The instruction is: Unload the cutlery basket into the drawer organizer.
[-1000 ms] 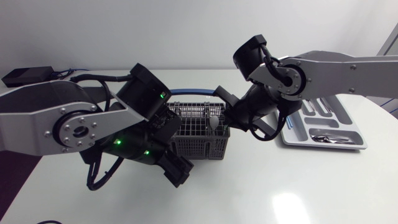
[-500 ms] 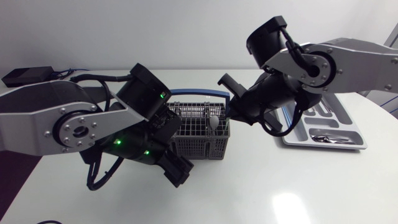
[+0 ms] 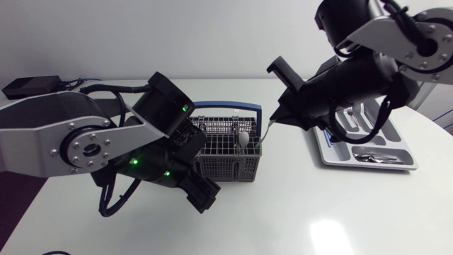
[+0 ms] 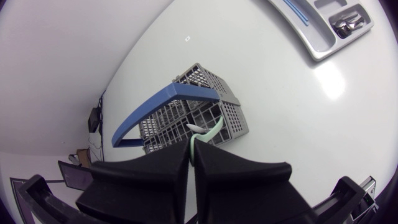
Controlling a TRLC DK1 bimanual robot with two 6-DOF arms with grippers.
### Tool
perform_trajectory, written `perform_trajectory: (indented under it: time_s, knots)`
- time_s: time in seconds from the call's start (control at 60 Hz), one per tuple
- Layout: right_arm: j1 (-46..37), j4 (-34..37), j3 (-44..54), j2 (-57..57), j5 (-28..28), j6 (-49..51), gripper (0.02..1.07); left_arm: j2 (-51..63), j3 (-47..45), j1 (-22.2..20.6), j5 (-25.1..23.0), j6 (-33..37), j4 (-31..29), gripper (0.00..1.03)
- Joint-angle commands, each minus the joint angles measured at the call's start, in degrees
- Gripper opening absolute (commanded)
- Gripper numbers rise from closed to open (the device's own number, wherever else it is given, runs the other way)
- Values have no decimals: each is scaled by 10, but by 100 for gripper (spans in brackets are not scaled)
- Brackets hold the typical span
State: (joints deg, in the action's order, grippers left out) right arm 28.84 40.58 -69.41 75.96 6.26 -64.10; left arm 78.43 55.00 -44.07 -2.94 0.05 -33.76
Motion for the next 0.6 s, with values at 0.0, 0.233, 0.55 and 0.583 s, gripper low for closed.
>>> perform_trajectory:
  time_s: [0.0, 0.233, 0.55, 0.583]
  knots:
    - [-6, 13, -21, -23, 7, -10, 8, -1, -4, -7, -1, 5, -1, 99]
    - [-20, 40, -35, -72, 23, -5, 8, -7, -4, -9, 0, 3, -4, 99]
    - [-143, 169, -47, -76, 24, 164, 8, -15, -2, -9, 0, -2, -8, 99]
    - [-157, 172, -40, -73, 24, 185, 8, -15, 0, -10, 0, -4, -7, 99]
